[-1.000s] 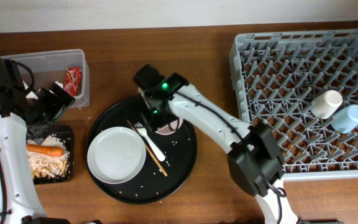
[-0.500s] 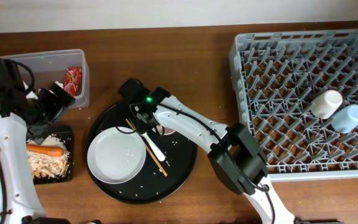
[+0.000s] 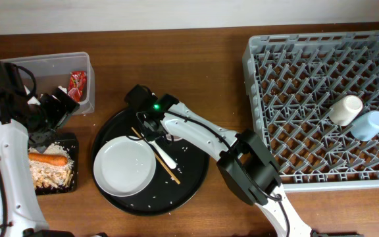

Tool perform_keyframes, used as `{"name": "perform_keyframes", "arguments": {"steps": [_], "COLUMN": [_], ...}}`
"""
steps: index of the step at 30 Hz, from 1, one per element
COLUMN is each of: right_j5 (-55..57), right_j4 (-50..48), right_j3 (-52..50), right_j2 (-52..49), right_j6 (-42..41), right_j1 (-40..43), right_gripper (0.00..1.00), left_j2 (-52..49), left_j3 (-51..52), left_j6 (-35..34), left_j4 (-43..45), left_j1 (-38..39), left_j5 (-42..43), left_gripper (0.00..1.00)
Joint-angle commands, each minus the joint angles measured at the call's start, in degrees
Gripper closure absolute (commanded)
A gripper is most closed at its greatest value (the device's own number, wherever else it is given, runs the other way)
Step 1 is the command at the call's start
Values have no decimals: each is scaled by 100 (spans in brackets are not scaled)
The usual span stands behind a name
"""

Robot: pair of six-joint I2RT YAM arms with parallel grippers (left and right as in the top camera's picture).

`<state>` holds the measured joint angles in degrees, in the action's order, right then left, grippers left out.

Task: Sort waste into correct bins and load items into the dishwasher rack
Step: 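Grasp the pink bowl with the right gripper and carry to rack, then set the pink bowl down in the rack and release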

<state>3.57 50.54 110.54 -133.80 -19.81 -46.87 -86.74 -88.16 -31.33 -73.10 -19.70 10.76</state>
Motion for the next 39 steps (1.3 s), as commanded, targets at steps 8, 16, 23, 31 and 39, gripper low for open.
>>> {"name": "perform_keyframes", "arguments": {"steps": [8,16,23,31,39], "right_j5": [-787,-1095,-1567,-4315,-7082], "right_j4": [826,2715,4054,4135,3318], "right_j3": [931,960,925,223,-2177], "right_j2": [1300,2855,2931,2935,2931], "right_j6": [-175,-168,675,2592,4489], "right_j1": [601,2920,5209,7215,8854], "right_gripper": [96,96,96,96,96], "left_j2": [17,17,17,17,17], "left_j3": [0,0,0,0,0], "left_j6": [9,9,9,9,9], "left_j4": [-7,-7,-7,-7,-7], "left_j1": [-33,-33,-33,-33,-33], "left_j5": [39,39,39,39,39], "left_gripper": [1,1,1,1,1]}}
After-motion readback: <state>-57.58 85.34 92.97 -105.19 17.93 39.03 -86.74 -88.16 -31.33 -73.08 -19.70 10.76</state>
